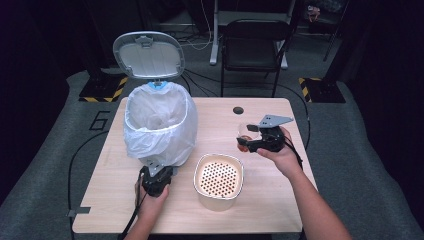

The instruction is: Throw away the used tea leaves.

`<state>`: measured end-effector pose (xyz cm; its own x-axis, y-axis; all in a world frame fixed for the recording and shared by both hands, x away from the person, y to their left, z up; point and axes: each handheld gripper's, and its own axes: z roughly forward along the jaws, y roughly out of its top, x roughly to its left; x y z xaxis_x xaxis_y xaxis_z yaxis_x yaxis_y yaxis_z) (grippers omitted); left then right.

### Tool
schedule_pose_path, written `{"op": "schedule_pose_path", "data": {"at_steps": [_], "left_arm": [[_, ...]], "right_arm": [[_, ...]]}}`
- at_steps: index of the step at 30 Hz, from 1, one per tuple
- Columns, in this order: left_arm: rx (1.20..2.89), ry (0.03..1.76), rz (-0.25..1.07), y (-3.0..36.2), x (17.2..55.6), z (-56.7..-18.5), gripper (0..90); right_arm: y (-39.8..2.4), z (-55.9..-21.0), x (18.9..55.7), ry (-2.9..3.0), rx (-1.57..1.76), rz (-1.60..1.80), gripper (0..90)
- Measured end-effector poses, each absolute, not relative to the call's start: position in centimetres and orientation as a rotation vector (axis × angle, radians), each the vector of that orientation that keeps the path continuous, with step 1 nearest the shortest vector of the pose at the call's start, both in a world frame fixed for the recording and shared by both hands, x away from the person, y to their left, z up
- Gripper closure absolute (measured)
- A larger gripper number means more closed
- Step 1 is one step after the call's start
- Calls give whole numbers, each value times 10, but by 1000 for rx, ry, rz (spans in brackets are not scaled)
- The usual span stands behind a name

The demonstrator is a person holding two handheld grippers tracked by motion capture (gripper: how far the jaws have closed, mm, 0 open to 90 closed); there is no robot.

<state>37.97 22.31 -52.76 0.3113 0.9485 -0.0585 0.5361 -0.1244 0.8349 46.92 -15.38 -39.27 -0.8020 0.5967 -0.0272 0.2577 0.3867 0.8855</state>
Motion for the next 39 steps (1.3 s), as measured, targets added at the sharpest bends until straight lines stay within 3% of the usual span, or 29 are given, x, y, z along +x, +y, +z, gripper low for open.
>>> {"op": "schedule_pose_path", "data": {"at_steps": [19, 39], "left_arm": [[1763, 1343, 652, 222, 380, -528, 674], [1771, 1344, 653, 223, 380, -528, 674]], "right_arm": [[-133, -385, 475, 2332, 513, 1560, 340], [-107, -376, 442, 2210, -29, 1330, 353]]}}
